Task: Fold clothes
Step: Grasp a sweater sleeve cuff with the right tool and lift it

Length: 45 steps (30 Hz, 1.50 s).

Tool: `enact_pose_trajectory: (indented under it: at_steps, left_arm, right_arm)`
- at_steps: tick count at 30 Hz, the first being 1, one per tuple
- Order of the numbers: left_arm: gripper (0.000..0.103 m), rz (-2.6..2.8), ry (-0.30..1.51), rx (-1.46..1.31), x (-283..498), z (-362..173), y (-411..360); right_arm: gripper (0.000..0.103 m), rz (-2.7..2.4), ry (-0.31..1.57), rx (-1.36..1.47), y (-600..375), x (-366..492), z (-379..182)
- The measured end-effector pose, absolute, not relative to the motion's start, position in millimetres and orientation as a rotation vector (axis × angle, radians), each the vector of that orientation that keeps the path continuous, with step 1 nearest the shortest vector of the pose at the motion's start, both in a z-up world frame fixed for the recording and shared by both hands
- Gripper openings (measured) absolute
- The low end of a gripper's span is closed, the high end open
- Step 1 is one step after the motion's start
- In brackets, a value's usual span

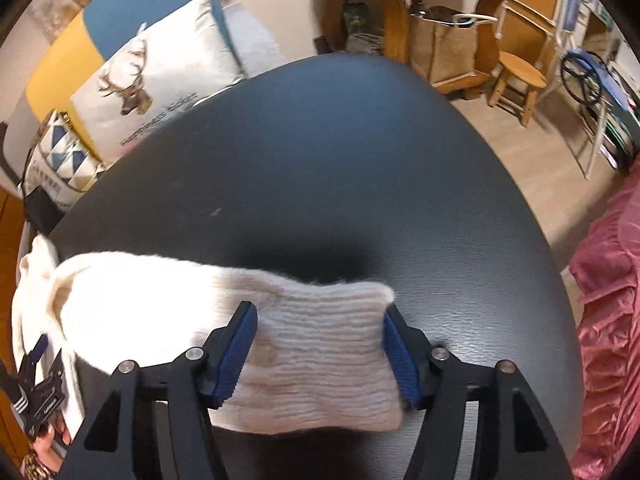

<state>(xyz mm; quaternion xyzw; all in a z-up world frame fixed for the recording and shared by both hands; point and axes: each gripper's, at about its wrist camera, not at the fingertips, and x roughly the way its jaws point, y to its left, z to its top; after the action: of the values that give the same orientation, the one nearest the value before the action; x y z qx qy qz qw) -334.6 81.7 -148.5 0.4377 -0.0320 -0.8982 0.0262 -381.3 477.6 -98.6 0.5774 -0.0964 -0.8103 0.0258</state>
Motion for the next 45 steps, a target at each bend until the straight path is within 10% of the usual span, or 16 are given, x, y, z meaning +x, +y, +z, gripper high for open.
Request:
enact_pose_trajectory:
  at_steps: [5,9,17,32,45]
  left_arm:
    - [0.1,-2.774,-0.095,1.354,-334.8,-148.2,80.7]
    - [0.1,-2.773,-0.093,1.355,-335.4,-147.7,81.1]
    - [0.1,-2.774,-0.093,1.357,-335.7,-147.1,79.8]
    - [0.101,-2.774,-0.086,1.358,-335.7,-147.1,78.1]
    - [0.101,-2.772,-0.082,1.359,-334.9,-147.6,79.1]
  right_arm:
    - [0.054,-2.555,-0.025,1.735,453.1,-373.7,-101.7]
    - [0.014,-2.569,0.051,1.652,439.6,-366.4,-99.4]
    - [0.013,-2.725,0.462,1.427,404.7,-367.7,-62.3]
    - [0.014,-2.981,0.674,0.903,403.3,-369.5,-1.2]
    - [0.027,-2.543,0.181,1.388,445.3,-303.4,-101.8]
